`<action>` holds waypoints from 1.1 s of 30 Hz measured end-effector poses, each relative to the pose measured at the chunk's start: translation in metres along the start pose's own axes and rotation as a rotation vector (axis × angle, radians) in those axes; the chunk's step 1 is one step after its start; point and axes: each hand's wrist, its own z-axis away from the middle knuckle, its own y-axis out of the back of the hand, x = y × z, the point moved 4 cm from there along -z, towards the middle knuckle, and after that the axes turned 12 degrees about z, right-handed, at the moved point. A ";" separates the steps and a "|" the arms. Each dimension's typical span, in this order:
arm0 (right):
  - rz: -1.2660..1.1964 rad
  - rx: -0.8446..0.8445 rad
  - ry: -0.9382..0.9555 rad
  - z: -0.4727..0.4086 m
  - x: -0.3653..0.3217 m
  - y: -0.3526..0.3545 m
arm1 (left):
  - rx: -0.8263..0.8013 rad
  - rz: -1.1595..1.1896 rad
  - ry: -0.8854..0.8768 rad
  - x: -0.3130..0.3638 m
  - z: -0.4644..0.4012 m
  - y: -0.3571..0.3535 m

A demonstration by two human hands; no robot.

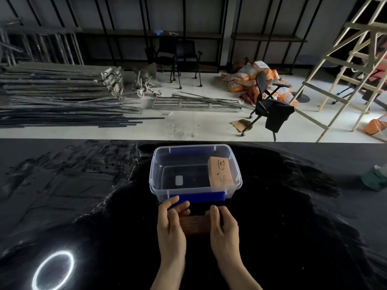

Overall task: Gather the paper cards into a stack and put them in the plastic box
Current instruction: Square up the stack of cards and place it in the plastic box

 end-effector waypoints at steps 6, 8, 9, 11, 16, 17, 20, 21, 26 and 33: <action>0.019 -0.008 0.061 -0.003 0.007 -0.002 | -0.094 -0.152 -0.078 -0.001 0.005 0.002; 0.022 -0.015 0.052 -0.003 0.010 -0.003 | -0.092 -0.188 -0.091 -0.003 0.003 0.003; 0.021 -0.013 0.055 -0.003 0.009 -0.002 | -0.091 -0.199 -0.101 -0.002 0.002 0.003; 0.019 -0.013 0.063 -0.003 0.007 -0.001 | -0.131 -0.238 -0.107 -0.001 0.000 0.003; -0.008 -0.040 0.065 -0.001 0.004 0.000 | -0.355 -0.570 -0.215 0.022 0.001 0.013; -0.017 -0.043 0.059 -0.001 0.004 0.000 | -0.449 -0.684 -0.265 0.030 0.001 0.013; -0.015 -0.028 0.049 -0.003 0.007 -0.001 | -0.760 -1.036 -0.360 0.045 0.006 0.000; -0.013 -0.033 0.042 -0.002 0.007 0.000 | -0.823 -1.116 -0.344 0.045 0.007 -0.004; -0.013 -0.086 0.027 -0.003 0.003 0.001 | -0.781 -1.208 -0.310 0.048 0.004 -0.015; -0.219 -0.192 -0.047 -0.002 -0.009 0.026 | -0.569 -0.795 -0.171 0.046 -0.004 0.003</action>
